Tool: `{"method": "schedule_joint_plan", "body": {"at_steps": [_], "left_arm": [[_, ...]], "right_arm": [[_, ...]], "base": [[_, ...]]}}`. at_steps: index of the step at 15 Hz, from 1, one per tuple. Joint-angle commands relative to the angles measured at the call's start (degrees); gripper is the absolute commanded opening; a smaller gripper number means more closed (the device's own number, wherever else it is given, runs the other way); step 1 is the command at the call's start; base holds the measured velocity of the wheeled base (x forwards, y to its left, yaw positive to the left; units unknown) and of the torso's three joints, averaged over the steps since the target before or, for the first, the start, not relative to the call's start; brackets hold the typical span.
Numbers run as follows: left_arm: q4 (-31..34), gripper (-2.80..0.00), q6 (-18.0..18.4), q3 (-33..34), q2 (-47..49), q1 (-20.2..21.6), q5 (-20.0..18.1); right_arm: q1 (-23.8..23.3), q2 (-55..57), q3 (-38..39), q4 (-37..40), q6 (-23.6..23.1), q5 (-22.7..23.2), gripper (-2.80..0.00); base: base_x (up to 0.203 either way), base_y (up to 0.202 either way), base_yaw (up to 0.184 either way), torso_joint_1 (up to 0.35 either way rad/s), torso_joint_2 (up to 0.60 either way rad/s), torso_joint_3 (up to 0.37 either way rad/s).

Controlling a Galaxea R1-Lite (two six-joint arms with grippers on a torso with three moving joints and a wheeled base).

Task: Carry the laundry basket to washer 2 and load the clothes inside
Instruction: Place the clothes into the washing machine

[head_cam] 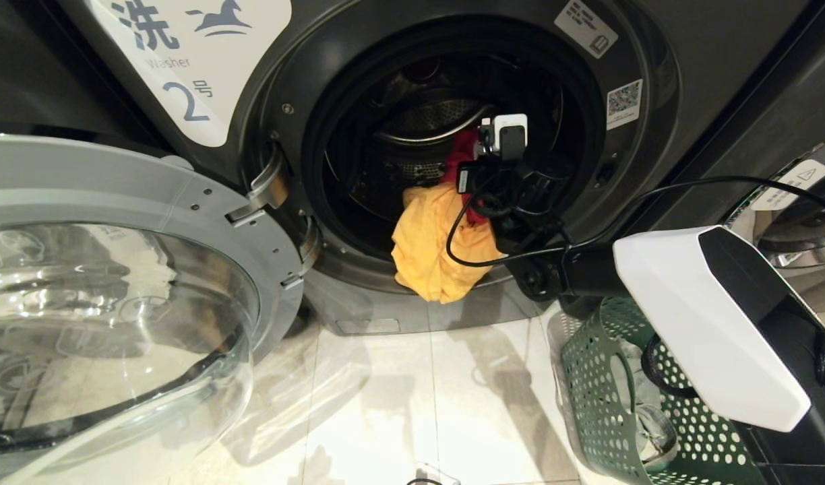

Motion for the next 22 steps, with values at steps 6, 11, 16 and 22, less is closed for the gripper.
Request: {"method": "schedule_joint_plan", "body": {"at_steps": [6,11,16,22], "left_arm": [[0.0,-2.8,-0.01,0.0,0.0,-0.01,0.0],[0.0,-2.8,-0.01,0.0,0.0,0.03,0.0],[0.0,-2.8,-0.01,0.0,0.0,-0.02,0.0],[0.0,-2.8,-0.01,0.0,0.0,-0.02,0.0]], "right_arm": [[0.13,-1.8,0.0,3.28,-1.61,2.68,-2.8],[0.13,-0.98,0.0,3.46,-1.52,2.68,-2.8],[0.66,-0.93,0.0,4.81,-2.14,2.77,-2.8],[0.39,-0.05,0.88,4.76,-3.0,2.59,-2.8]], "base": [[0.0,0.0,0.0,0.0,0.0,0.0],[0.0,0.0,0.0,0.0,0.0,0.0],[0.0,0.0,0.0,0.0,0.0,0.0],[0.0,0.0,0.0,0.0,0.0,0.0]]}}
